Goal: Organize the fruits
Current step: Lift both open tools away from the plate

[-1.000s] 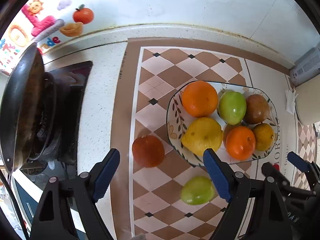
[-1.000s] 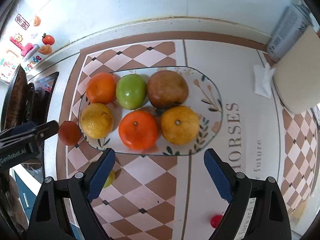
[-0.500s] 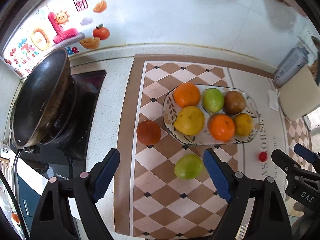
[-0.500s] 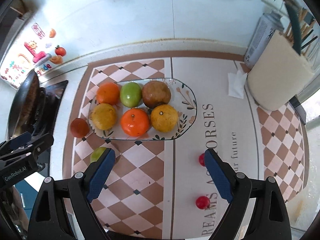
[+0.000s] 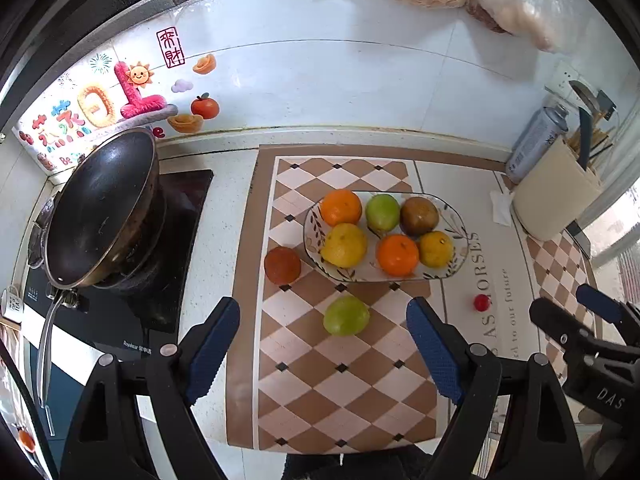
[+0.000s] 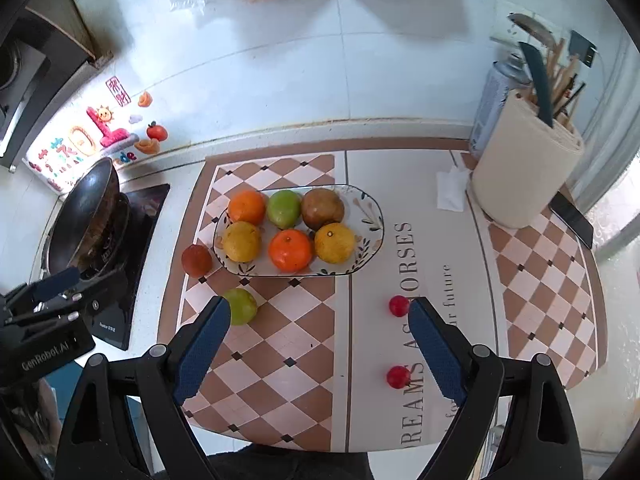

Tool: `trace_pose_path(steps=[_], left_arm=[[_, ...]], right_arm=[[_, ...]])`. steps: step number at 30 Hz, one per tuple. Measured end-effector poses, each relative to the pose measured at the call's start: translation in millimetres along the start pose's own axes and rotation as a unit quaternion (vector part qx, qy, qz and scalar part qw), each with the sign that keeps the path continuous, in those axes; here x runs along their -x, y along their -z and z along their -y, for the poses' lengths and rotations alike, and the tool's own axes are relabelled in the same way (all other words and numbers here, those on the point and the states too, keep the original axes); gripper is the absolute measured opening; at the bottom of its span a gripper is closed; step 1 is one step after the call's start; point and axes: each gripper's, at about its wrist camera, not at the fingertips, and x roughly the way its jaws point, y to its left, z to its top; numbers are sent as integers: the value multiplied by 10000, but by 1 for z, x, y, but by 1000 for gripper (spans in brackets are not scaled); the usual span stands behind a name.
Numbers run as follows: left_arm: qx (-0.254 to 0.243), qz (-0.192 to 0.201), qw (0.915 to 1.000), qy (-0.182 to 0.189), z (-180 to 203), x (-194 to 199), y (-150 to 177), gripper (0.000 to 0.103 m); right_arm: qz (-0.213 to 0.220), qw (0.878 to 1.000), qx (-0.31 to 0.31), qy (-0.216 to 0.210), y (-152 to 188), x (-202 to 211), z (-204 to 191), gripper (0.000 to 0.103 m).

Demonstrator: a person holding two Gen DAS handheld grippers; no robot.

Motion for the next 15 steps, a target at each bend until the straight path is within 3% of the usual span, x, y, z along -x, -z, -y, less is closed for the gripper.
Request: trace_pose_path(steps=[15], left_arm=[[-17, 72, 10000, 36, 6, 10, 9, 85]], right_arm=[[-21, 9999, -95, -44, 5, 10, 5, 93]])
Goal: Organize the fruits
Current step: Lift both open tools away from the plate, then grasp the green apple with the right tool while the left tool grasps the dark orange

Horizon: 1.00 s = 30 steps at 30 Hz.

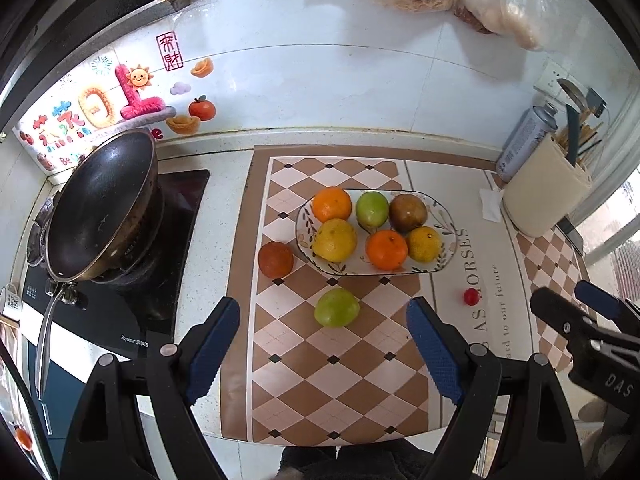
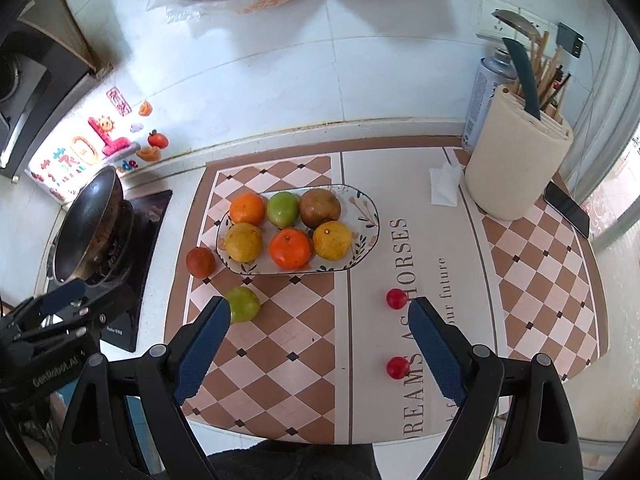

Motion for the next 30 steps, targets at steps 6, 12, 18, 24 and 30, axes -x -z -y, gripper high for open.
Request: trace_pose_path(steps=[6, 12, 18, 24, 30], left_arm=[[122, -164, 9973, -711, -33, -43, -10, 102], [506, -839, 9877, -1217, -83, -101, -12, 102], [808, -1472, 9778, -1252, -109, -152, -15, 102], [886, -1860, 9725, -1091, -111, -188, -30, 102], [814, -2114, 9708, -795, -102, -223, -49, 102]], right_arm=[[-503, 9979, 197, -360, 1, -54, -17, 93], [-1319, 9872, 129, -890, 9, -157, -44, 93], [-1918, 9739, 134, -1207, 18, -240, -79, 92], [-2284, 9655, 289, -1219, 25, -285, -107, 83], [-2194, 9678, 582, -1086, 23, -286, -115, 65]])
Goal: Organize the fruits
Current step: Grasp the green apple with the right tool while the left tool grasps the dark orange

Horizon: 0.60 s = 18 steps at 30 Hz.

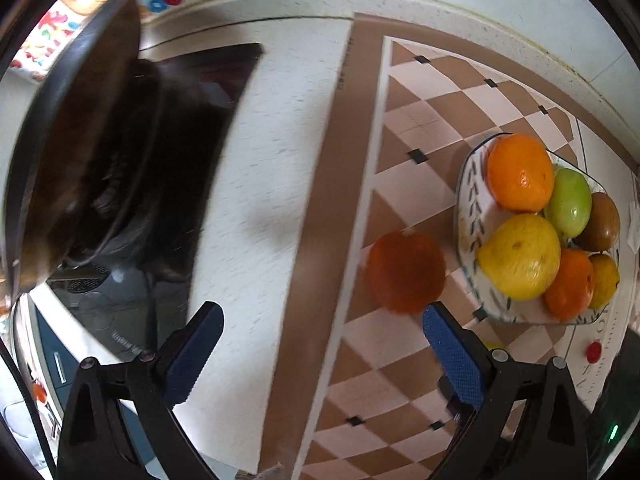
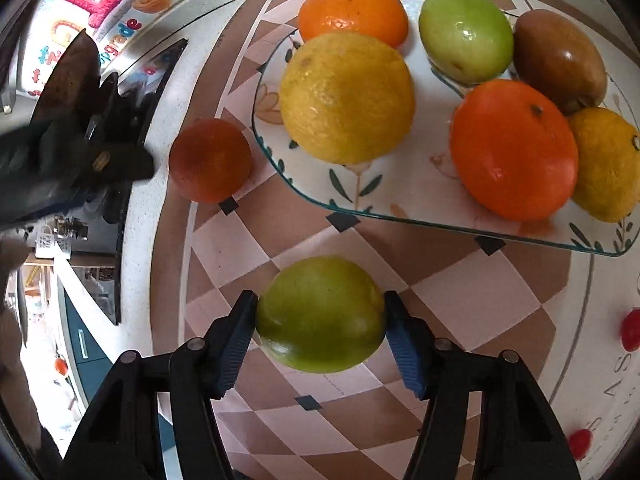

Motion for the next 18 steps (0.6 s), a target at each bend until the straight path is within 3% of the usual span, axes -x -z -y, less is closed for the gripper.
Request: trace_pose_path(steps=[9, 11, 13, 16, 18], left_arm=[[73, -445, 9951, 884, 15, -38, -24, 101], [181, -407, 9926, 1126, 13, -43, -24, 89], [253, -457, 9902, 1291, 12, -48, -23, 65], [273, -441, 9890, 1386, 9, -50, -21, 52], [275, -400, 9884, 1441, 7, -51, -18, 52]], right_arm=[[6, 9996, -215, 177, 30, 30, 38, 66], [18, 9993, -301, 208, 35, 36, 47, 66], [15, 9991, -346, 232, 37, 40, 51, 66], [18, 9988, -415, 266, 36, 42, 57, 66], [20, 9987, -435, 273, 38, 44, 62, 66]])
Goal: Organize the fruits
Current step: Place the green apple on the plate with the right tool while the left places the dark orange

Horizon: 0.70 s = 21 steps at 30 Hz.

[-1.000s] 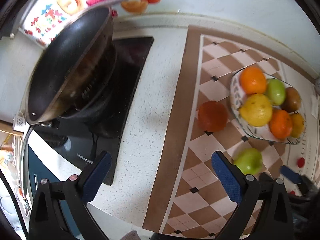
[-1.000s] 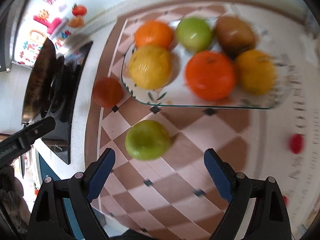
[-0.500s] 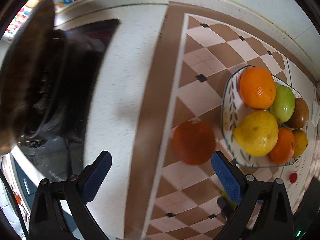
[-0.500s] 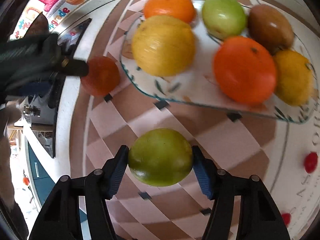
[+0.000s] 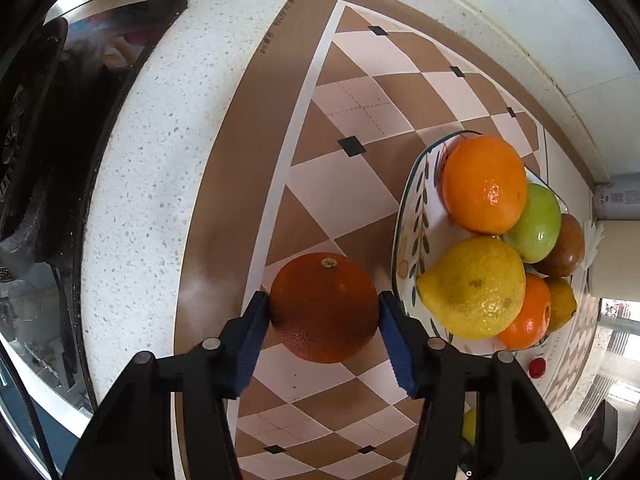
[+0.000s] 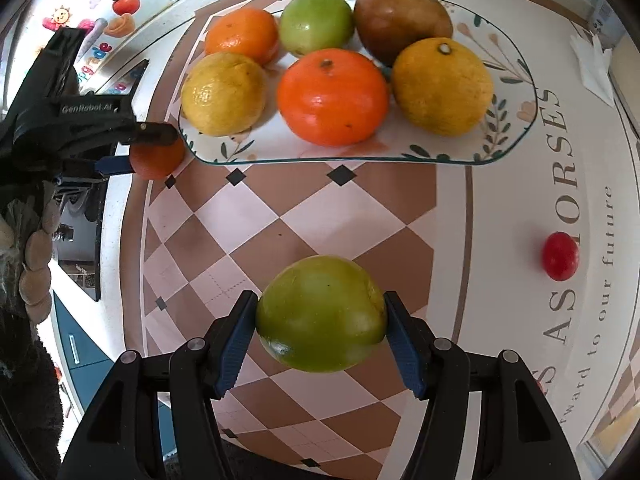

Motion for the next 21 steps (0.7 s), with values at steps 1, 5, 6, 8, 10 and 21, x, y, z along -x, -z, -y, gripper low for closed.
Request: trace_pose_path(steps=[1, 5, 6, 8, 10, 21], left_arm=[[-22, 13, 10000, 7, -1, 0, 2, 52], [-76, 33, 10000, -11, -4, 5, 17, 51], [-82, 42, 10000, 2, -6, 7, 25, 51], [-136, -8, 9999, 102, -6, 13, 44, 51], [-223, -98, 9995, 200, -4, 13, 62, 51], [-384, -203, 9990, 67, 8, -17, 76, 52]], right_arm=[[-10, 10000, -6, 8, 0, 0, 0, 66], [-34, 10000, 17, 33, 1, 1, 3, 66], [-42, 10000, 18, 31, 2, 1, 3, 66], [-74, 10000, 0, 18, 10, 6, 12, 66], [-102, 9999, -3, 40, 14, 6, 14, 66], [-173, 9997, -56, 160, 11, -7, 21, 66]])
